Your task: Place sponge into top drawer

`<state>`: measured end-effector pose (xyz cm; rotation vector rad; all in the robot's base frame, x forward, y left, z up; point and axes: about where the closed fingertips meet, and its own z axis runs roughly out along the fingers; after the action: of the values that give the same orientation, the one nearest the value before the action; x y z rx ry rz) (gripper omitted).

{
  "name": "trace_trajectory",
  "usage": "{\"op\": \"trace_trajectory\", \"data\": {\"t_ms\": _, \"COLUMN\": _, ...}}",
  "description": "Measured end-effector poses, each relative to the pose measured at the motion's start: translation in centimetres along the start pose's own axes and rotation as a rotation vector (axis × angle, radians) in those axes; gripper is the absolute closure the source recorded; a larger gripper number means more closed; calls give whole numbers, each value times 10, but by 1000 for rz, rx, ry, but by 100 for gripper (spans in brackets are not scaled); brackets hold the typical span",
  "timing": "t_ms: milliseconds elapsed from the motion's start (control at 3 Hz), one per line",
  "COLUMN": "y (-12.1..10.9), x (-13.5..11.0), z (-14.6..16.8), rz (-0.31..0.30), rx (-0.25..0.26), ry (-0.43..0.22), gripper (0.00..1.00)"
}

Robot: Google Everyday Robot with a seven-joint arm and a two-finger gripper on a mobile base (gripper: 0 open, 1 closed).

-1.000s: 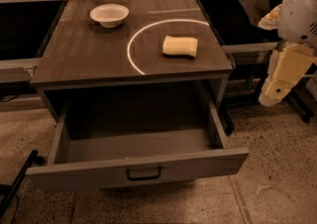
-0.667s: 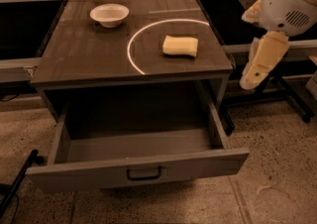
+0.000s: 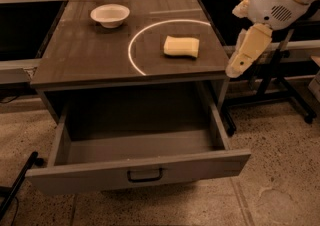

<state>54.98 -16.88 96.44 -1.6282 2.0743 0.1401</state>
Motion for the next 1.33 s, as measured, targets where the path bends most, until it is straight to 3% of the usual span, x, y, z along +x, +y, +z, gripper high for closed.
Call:
{"op": "trace_trajectory", "data": {"t_ms": 333, "y": -6, "x": 1, "z": 8, "rz": 3, "rx": -8, "ry": -30, "gripper": 0}}
{"op": "trace_trajectory", "data": {"t_ms": 667, "y": -43, "x": -6, "z": 40, "rz": 6, "rx": -7, "ry": -106, "gripper": 0}}
{"op": "trace_trajectory", "data": {"t_ms": 1333, "y": -88, "x": -16, "z": 80, "rz": 34, "rx": -4, "ry": -152, "gripper": 0}}
